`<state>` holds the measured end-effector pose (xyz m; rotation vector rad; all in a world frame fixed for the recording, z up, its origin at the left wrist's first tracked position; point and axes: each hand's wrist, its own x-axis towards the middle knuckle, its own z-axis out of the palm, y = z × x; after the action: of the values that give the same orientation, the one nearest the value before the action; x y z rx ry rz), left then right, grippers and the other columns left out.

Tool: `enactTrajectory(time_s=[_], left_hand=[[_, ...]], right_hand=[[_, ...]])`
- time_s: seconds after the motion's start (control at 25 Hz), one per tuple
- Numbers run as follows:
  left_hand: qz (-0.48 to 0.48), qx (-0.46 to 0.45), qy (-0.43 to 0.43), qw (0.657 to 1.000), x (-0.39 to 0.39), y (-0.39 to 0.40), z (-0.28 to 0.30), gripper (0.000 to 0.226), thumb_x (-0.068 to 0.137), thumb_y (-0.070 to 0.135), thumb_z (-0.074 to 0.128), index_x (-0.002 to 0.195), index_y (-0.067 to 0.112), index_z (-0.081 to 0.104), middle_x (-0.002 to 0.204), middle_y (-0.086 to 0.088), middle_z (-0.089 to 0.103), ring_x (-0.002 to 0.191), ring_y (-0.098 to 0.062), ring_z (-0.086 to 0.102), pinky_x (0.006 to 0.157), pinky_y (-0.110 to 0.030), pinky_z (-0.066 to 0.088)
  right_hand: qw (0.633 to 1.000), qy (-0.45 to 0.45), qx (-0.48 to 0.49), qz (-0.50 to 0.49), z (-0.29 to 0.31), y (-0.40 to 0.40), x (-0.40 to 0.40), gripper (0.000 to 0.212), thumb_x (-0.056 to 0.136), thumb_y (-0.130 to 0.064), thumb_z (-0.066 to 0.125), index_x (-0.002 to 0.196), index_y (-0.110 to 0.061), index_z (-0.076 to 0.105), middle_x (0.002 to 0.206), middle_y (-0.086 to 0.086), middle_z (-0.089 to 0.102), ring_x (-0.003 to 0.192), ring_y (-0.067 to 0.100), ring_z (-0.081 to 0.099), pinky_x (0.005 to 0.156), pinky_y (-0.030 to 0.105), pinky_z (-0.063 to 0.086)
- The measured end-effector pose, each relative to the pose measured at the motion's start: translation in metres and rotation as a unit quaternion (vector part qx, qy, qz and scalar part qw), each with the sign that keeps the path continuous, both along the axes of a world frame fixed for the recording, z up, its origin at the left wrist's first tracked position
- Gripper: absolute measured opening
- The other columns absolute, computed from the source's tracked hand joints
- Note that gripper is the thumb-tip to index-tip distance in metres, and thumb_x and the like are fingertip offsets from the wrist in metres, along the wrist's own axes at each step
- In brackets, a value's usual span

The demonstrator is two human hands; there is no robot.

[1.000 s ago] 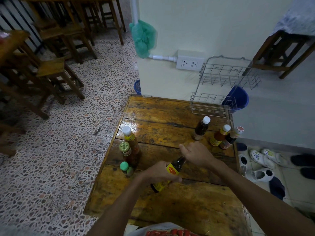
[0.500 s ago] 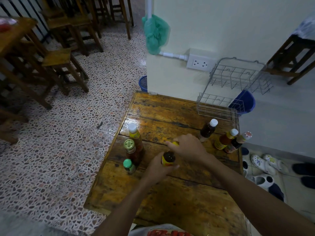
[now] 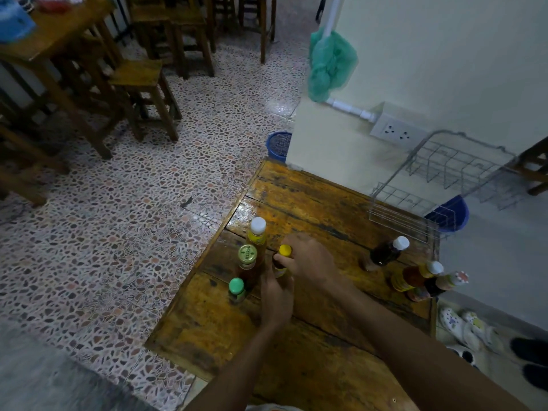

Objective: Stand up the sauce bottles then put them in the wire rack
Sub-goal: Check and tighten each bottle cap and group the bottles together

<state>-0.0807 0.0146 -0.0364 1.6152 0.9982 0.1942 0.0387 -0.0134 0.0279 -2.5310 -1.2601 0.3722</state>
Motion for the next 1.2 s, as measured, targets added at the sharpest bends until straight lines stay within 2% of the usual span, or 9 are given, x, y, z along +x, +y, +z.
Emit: enactTrajectory(time_s=[0.2,0.4,0.52,0.6,0.76,0.84,1.0,1.08,1.2], left_hand=[[0.024,-0.005,-0.008,1.000,-0.003,0.003,0.002,0.075,0.102,0.014,0.063,0.164,0.013,0.021,0.160,-0.012,0.036,0.150,-0.028,0.034,0.120,-0.040,0.033],[0.032,-0.009,0.008,0.999,-0.008,-0.004,0.004,0.069,0.102,0.015,0.062,0.161,0.009,0.027,0.159,-0.015,0.035,0.148,-0.034,0.037,0.116,-0.053,0.039],[0.029,0.001,0.008,1.000,-0.010,-0.007,0.003,0.067,0.102,0.015,0.060,0.161,0.010,0.028,0.158,-0.014,0.036,0.148,-0.033,0.037,0.116,-0.051,0.038],[0.027,-0.005,0.015,1.000,-0.009,-0.008,0.001,0.066,0.102,0.015,0.061,0.159,0.010,0.030,0.158,-0.014,0.036,0.148,-0.033,0.036,0.117,-0.052,0.038],[-0.015,-0.029,0.104,0.994,0.001,-0.030,0.001,0.078,0.101,0.029,0.064,0.163,0.009,0.020,0.165,-0.018,0.027,0.153,-0.036,0.028,0.121,-0.046,0.032],[-0.096,-0.023,0.144,0.985,0.010,-0.048,0.005,0.079,0.103,0.038,0.059,0.164,0.012,0.016,0.168,-0.015,0.022,0.155,-0.034,0.024,0.120,-0.043,0.031],[-0.224,0.000,0.101,0.969,0.043,-0.079,0.011,0.078,0.105,0.039,0.057,0.165,0.015,0.013,0.173,-0.007,0.011,0.159,-0.029,0.015,0.124,-0.043,0.027],[-0.270,0.031,0.093,0.958,0.063,-0.087,0.017,0.078,0.105,0.041,0.057,0.165,0.015,0.014,0.172,-0.006,0.013,0.159,-0.028,0.016,0.126,-0.043,0.028],[-0.293,0.042,0.088,0.951,0.089,-0.086,0.019,0.075,0.104,0.044,0.057,0.164,0.017,0.020,0.170,-0.004,0.021,0.155,-0.027,0.024,0.121,-0.041,0.033]], right_hand=[[0.999,0.024,0.037,-0.009,-0.007,0.007,0.000,0.027,0.085,-0.055,0.068,0.095,-0.032,0.058,0.092,-0.005,0.059,0.079,0.017,0.056,0.056,0.029,0.033],[0.993,0.066,0.068,-0.076,-0.010,0.011,-0.012,0.030,0.081,-0.056,0.072,0.084,-0.031,0.056,0.071,-0.010,0.060,0.062,0.008,0.055,0.048,0.030,0.044],[0.991,0.084,0.081,-0.072,-0.008,0.008,-0.016,0.026,0.083,-0.050,0.072,0.086,-0.031,0.056,0.074,-0.009,0.060,0.065,0.010,0.055,0.050,0.030,0.042],[0.990,0.103,0.080,-0.062,-0.003,0.002,-0.015,0.026,0.086,-0.047,0.071,0.098,-0.028,0.059,0.084,-0.005,0.065,0.073,0.014,0.059,0.058,0.034,0.050],[0.997,0.055,-0.005,-0.050,0.017,-0.031,0.009,0.054,0.092,-0.058,0.058,0.134,-0.027,0.051,0.117,0.004,0.068,0.101,0.026,0.066,0.075,0.040,0.058],[0.997,-0.061,-0.041,-0.039,0.031,-0.066,0.043,0.048,0.097,-0.055,0.051,0.133,-0.023,0.049,0.121,0.004,0.063,0.107,0.026,0.061,0.075,0.041,0.057],[0.951,-0.211,-0.216,-0.060,0.050,-0.145,0.120,0.046,0.097,-0.036,0.058,0.135,-0.015,0.044,0.131,0.016,0.054,0.121,0.035,0.045,0.088,0.043,0.052],[0.925,-0.217,-0.307,-0.044,0.045,-0.167,0.138,0.049,0.097,-0.035,0.060,0.138,-0.017,0.042,0.134,0.019,0.052,0.125,0.038,0.045,0.095,0.043,0.048],[0.934,-0.176,-0.310,-0.031,0.036,-0.172,0.142,0.044,0.098,-0.028,0.061,0.136,-0.017,0.042,0.125,0.016,0.057,0.112,0.033,0.056,0.085,0.041,0.055]])
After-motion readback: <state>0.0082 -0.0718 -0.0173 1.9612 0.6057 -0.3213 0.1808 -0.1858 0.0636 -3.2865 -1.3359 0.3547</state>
